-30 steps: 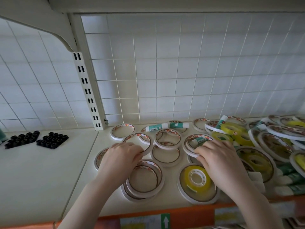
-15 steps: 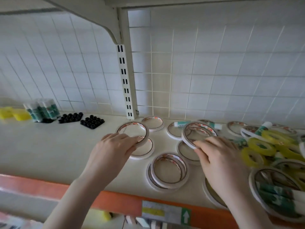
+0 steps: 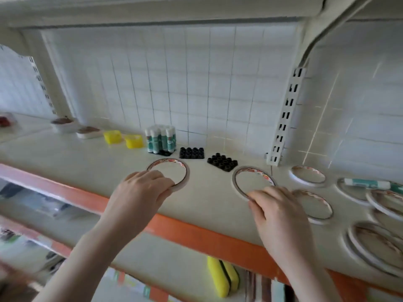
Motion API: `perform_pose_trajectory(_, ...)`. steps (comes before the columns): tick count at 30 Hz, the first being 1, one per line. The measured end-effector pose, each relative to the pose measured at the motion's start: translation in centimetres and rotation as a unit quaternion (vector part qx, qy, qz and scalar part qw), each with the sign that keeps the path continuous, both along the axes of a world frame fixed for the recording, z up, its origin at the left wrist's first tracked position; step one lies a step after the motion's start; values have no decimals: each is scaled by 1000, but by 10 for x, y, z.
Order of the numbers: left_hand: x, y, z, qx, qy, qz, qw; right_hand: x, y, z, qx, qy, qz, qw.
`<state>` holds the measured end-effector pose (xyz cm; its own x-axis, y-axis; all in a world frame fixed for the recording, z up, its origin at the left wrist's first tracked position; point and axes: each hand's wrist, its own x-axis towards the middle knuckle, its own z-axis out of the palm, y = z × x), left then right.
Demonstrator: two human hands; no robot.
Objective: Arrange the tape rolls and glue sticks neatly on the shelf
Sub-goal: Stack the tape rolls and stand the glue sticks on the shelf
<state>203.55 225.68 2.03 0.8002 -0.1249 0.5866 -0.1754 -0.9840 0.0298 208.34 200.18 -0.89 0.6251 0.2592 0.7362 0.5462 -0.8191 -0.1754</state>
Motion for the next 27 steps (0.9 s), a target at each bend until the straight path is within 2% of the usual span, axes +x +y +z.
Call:
perform_pose_trajectory(6,-19,132,2,5,14,23,1000,-9,124,3,16,6,15,1000)
perform_pose_trajectory(12,-20,228,0,-7,16,54,998,4,225,12,17,9,57,998)
perform_pose_trajectory(21,19,353,2,12,11,89,996,59,358,10,17,35,61,997)
perform_pose_trajectory(27,55,428,14,2,38,100,994,99,439,28,2,69,55,996)
